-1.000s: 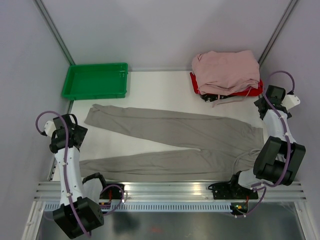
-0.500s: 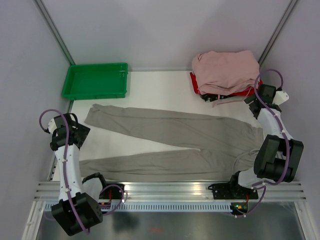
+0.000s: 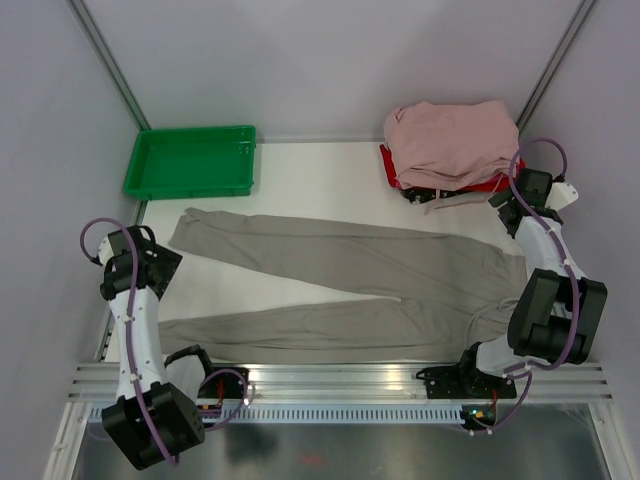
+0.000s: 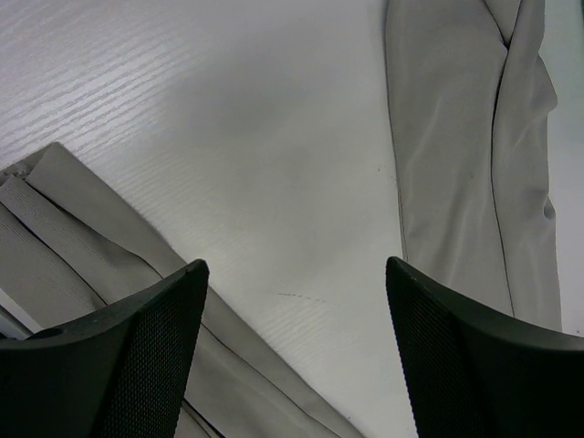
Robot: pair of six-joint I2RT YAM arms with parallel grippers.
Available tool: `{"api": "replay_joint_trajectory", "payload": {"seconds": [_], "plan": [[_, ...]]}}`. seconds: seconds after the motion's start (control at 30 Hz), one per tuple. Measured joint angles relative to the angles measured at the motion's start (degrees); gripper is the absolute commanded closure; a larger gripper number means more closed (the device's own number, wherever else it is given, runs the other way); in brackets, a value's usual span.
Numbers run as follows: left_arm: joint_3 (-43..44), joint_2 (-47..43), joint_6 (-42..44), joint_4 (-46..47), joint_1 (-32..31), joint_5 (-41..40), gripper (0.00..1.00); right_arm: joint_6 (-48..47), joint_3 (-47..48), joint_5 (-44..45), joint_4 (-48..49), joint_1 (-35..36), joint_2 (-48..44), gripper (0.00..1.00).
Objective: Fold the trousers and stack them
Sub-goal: Flatten the trousers out
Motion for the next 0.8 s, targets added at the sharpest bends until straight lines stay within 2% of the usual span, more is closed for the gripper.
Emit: {"api": "replay_joint_trajectory", "payload": {"seconds": [0.23, 0.37, 0.43, 0.57, 0.8], "plan": [[-3.9, -1.6, -2.4, 1.0, 0.0, 2.4, 0.22, 0.3, -0.7, -0.1, 0.8, 0.0, -0.9, 0.02], [-7.1, -0.3, -4.6, 0.4, 0.0, 3.0, 0.3, 0.5, -5.1, 0.7, 0.5, 0.0, -6.2, 0.02], [-7.1, 1.5, -5.9, -0.1, 0.0, 2.8, 0.3, 0.7, -6.9, 0.9, 0.3, 0.0, -8.4, 0.02], [-7.3, 2.7, -9.2, -2.4, 0.0, 0.4, 0.31, 1.5, -9.8, 0.9, 0.2, 0.0, -11.6, 0.02], [-10.1, 4.7, -21.6, -7.3, 0.0, -7.6, 0.36, 2.5, -9.8, -0.2, 0.2, 0.0, -11.6, 0.02]]}}
